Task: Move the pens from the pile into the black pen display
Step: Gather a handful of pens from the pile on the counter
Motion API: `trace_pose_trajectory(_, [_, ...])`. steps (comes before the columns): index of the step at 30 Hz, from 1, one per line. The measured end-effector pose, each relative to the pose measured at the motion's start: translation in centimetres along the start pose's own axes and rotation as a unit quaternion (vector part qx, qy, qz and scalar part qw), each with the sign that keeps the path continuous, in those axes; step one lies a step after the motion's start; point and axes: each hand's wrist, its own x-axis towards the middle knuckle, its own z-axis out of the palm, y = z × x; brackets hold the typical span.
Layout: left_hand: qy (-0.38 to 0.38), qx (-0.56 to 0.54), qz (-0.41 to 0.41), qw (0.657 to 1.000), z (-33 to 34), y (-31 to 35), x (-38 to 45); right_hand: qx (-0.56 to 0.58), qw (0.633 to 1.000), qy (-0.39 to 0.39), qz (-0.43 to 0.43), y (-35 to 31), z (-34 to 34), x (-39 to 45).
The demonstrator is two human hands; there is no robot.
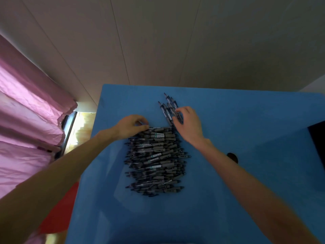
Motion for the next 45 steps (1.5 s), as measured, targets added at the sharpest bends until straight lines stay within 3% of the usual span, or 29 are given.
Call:
trace_pose_trajectory(3, [0.003, -0.01, -0.018, 1.0, 0.7, -1.1, -1.6, 0.096, 0.994, 0.008, -0.043, -0.5, 0.4, -3.8])
trace_pose_trajectory(9, [0.052, -0.014, -0.04, 0.998, 1.7, -0.7, -5.1, 0.114, 0.991, -0.02, -0.069, -1.3, 0.5, -9.1])
trace_pose_trajectory(12, [0.116, -0.061, -0.083, 0.988, 3.1, -0.6, -8.3, 0.142, 0.99, -0.015, 0.002, -1.4, 0.2, -11.2])
trace_pose_trajectory(14, [0.139, -0.027, -0.1, 0.985, 4.8, -1.2, -11.1, 0.161, 0.984, -0.024, 0.075, -1.2, 0.2, -13.2])
trace_pose_trajectory(18, [0.143, 0.131, -0.084, 0.977, 8.4, -3.6, -15.0, 0.05, 0.989, -0.075, 0.114, 0.7, 1.2, -17.2])
trace_pose_trajectory(22, [0.128, 0.193, -0.062, 0.971, 11.4, -4.7, -16.6, -0.016, 0.989, -0.088, 0.116, 1.5, 1.9, -17.8])
trace_pose_trajectory(45, [0.179, 0.153, -0.093, 0.967, 14.3, -3.7, -16.6, -0.027, 0.972, 0.015, 0.235, -2.1, 4.0, -18.7])
